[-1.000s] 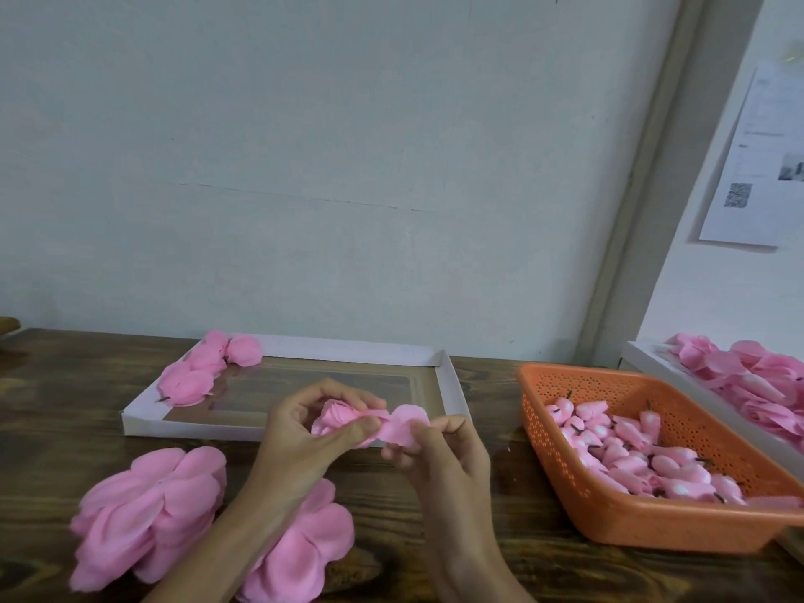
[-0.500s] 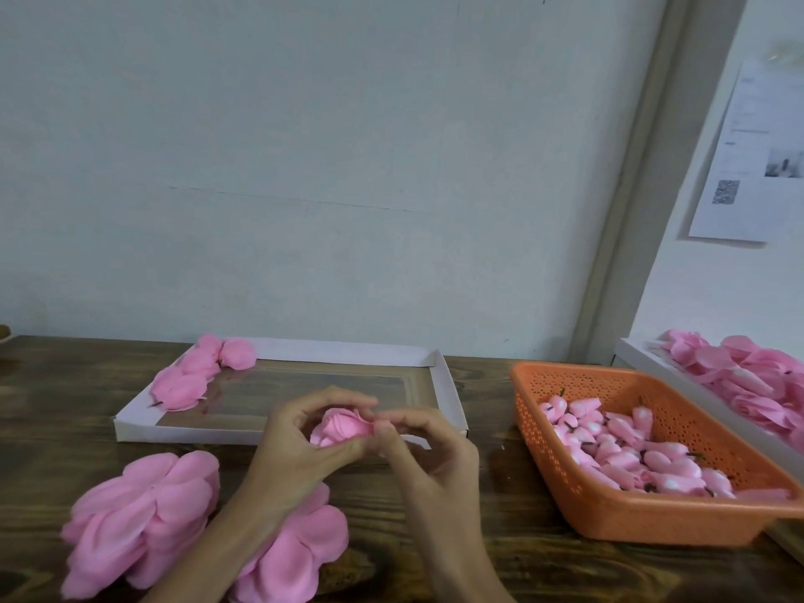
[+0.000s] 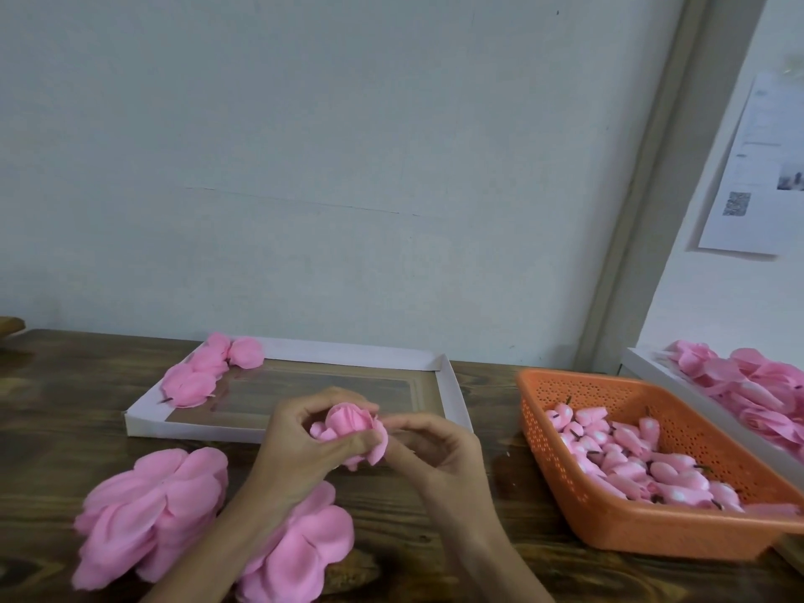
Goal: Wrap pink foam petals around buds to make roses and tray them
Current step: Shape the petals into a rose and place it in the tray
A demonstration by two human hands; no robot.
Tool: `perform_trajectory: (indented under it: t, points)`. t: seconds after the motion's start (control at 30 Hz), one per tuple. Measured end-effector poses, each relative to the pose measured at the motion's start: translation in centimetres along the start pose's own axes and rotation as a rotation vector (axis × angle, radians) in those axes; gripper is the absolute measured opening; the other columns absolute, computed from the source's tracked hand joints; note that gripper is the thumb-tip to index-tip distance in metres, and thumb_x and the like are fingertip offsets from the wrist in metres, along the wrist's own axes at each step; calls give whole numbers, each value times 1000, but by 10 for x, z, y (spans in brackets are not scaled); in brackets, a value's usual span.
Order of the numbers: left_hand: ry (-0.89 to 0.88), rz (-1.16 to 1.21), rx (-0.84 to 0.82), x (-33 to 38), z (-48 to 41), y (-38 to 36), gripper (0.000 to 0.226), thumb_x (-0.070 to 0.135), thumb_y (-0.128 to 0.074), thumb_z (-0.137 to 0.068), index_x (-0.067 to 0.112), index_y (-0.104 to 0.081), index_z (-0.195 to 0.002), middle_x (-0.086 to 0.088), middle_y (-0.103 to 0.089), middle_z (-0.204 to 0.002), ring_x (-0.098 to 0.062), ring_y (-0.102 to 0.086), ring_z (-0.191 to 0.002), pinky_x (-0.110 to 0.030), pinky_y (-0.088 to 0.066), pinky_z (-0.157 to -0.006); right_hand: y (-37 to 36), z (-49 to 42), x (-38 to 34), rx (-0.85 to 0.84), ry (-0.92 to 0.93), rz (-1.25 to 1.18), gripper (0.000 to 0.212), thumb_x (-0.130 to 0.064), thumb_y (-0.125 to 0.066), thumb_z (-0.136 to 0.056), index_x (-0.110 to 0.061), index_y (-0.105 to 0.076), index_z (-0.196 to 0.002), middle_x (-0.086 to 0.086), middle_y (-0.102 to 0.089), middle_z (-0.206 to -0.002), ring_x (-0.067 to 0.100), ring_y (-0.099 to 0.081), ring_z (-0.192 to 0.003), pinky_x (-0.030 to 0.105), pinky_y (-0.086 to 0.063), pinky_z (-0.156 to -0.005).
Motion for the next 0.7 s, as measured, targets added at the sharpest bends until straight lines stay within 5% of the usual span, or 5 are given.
perform_trajectory:
  t: [0.13,0.33,0.43,0.6,0.7]
  points:
    - [54,38,-42,-4,5,-15,6,38,-87,-82,41,-81,-82,-5,-77,-73,-15,-70,-57,-25,-59,-55,1,1,3,41,49,-29,14,-3,-84,-83,-8,-79,-96,13,-80,-87,28,-78,-83,31,-62,-76]
    - [126,157,-62,-5,12,-25,61,82,-59,-77,33,-78,-107,4,-76,-103,-17,-75,-96,-29,-62,-73,-3,1,11,51,69,31,24,-1,-86,-83,-9,-72,-101,7,-74,-91,21,-69,-85,33,-60,-77]
    - [114,137,-49,-6,9,-27,40,54,-45,-91,33,-69,-115,-2,-67,-99,-10,-69,-84,-22,-56,-64,-7,0,19,-12,17,79,28,-6,-82,-89,-15,-73,-114,4,-76,-108,21,-73,-100,41,-62,-87]
    - [158,146,-27,-19,8,-25,55,62,-47,-89,24,-55,-128,-7,-65,-106,-20,-67,-82,-30,-57,-65,-15,1,23,-98,-13,153,27,-32,-79,-88,-26,-78,-114,6,-73,-110,22,-71,-102,34,-61,-89]
    - [197,151,-37,-29,2,-25,94,84,-74,-58,22,-57,-125,-14,-63,-106,-26,-65,-83,-35,-54,-62,-14,2,30,-78,-26,159,25,-37,-78,-85,-28,-75,-108,8,-67,-116,25,-69,-107,49,-60,-92]
Point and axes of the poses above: each hand's wrist, its own z-axis away from the middle knuckle, its own y-axis out of the back of the hand, x = y × z, the point moved 7 cm from there along -z, towards the middle knuckle
